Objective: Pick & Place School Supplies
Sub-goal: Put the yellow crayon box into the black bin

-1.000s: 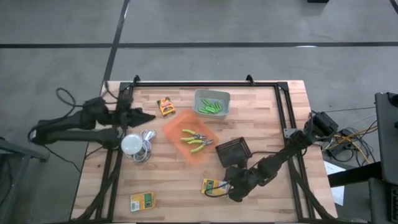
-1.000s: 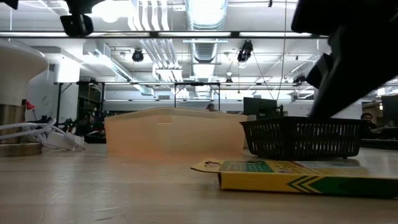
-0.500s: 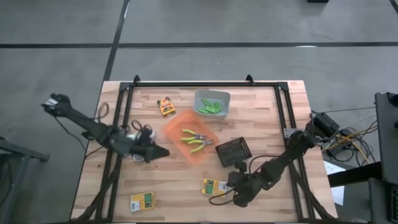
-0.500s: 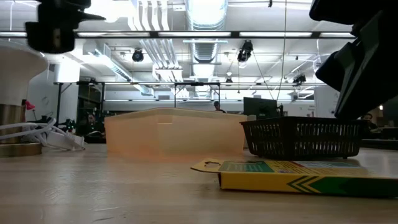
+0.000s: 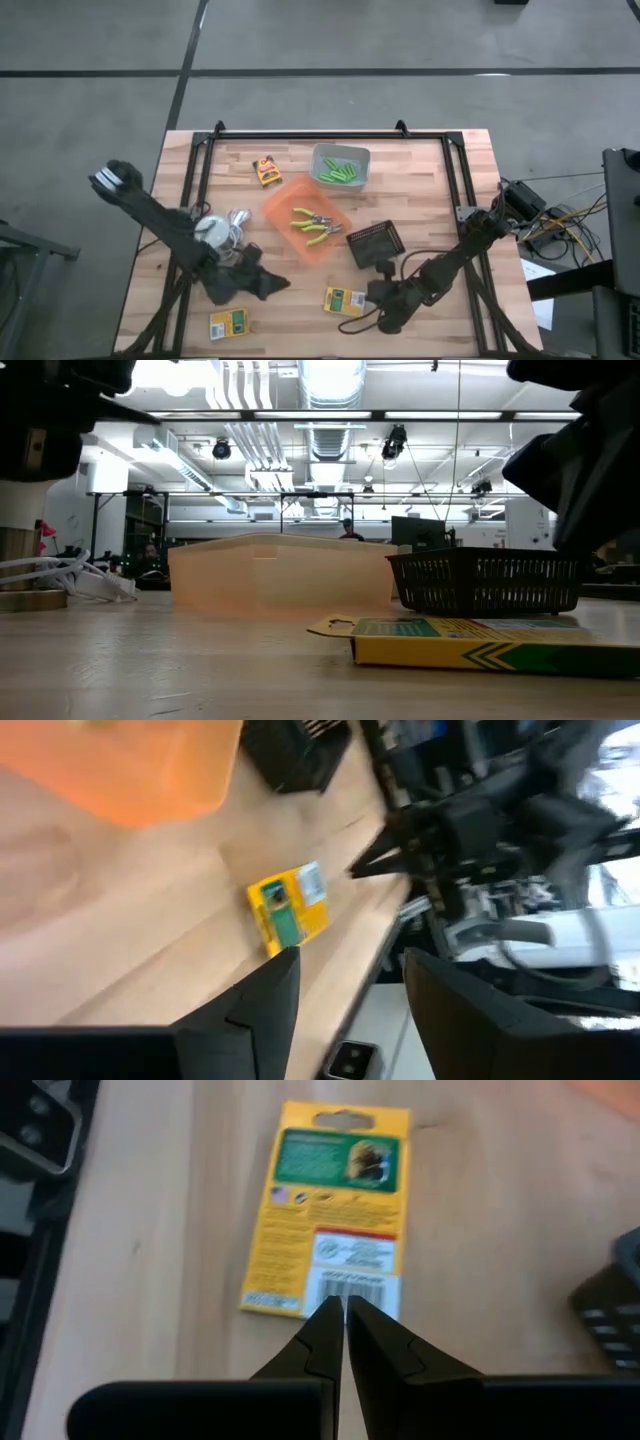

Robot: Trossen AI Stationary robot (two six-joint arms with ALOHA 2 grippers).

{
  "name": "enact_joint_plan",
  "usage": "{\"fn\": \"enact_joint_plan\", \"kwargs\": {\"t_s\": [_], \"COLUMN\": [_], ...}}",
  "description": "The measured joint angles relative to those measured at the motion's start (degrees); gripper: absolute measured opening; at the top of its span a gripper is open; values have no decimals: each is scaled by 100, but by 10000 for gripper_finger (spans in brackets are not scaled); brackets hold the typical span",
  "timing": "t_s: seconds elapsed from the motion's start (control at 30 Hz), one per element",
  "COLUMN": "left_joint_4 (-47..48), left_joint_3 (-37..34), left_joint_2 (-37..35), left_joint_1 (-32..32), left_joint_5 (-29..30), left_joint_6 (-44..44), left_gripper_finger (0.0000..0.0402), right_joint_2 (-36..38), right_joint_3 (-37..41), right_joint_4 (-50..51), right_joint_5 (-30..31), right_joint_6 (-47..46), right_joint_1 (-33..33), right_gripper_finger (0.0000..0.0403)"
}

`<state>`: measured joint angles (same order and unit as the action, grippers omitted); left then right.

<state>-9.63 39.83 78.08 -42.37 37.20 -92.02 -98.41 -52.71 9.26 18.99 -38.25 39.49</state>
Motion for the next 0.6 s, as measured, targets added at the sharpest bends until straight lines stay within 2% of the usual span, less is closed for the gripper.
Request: {"fn": "enact_joint_plan", "kwargs": {"t_s": [0.1, 0.23, 0.47, 0.6], "left_joint_4": [-39, -32, -19, -7], "left_joint_3": [378, 871, 1446, 1654], "left_joint_2": [545, 1155, 1938, 2256], "left_joint_1": [2, 0, 2, -7], "left_joint_5": [-77, -252, -573, -666], "left_joint_6": [-137, -152, -382, -377], "left_gripper_finger": [186, 186, 186, 186], "right_joint_2": [0, 2, 4, 7], "right_joint_3": [0, 8, 127, 135], "right_joint_4": [-18, -32, -138, -589], "right_joint_5": [-257, -306, -319, -450], "right_joint_6": [253, 301, 297, 759], "right_joint_1": [4, 4, -1, -40], "right_gripper_finger": [18, 18, 18, 18]}}
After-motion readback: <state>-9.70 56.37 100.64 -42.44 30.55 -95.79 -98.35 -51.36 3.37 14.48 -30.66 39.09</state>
